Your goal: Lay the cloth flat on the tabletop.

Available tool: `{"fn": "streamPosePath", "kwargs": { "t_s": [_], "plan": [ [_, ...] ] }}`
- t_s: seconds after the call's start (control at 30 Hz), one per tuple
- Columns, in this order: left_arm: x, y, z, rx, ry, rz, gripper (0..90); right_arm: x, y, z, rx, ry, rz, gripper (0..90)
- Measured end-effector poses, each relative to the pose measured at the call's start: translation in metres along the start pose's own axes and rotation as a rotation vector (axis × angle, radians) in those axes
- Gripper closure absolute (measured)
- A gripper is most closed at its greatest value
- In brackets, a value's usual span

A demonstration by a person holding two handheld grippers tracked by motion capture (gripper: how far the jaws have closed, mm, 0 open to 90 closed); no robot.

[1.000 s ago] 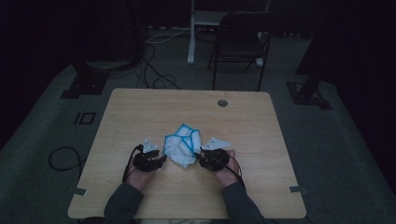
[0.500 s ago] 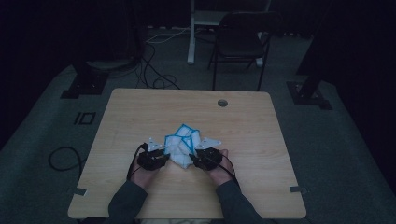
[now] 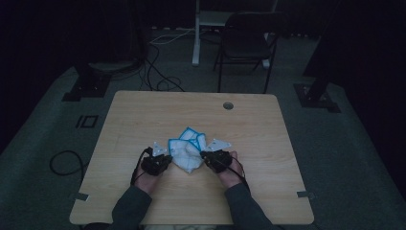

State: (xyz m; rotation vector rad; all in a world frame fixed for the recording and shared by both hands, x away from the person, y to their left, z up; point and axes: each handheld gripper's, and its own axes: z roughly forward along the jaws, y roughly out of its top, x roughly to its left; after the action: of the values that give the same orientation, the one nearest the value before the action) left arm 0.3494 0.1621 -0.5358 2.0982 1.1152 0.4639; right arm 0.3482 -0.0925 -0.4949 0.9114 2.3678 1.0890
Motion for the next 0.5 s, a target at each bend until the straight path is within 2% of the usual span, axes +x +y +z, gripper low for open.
{"fn": "streamPosePath", "kwargs": {
  "t_s": [0.23, 0.5],
  "plan": [
    [0.005, 0.002, -0.006, -0.01, 0.02, -0.004, 85.5, -0.02, 0.001, -0.017, -0.019, -0.049, 0.021, 88.8],
    [0.008, 0.001, -0.009, -0.01, 0.029, -0.006, 85.5, -0.033, -0.004, -0.027, -0.014, -0.08, 0.038, 88.8]
  ]
}}
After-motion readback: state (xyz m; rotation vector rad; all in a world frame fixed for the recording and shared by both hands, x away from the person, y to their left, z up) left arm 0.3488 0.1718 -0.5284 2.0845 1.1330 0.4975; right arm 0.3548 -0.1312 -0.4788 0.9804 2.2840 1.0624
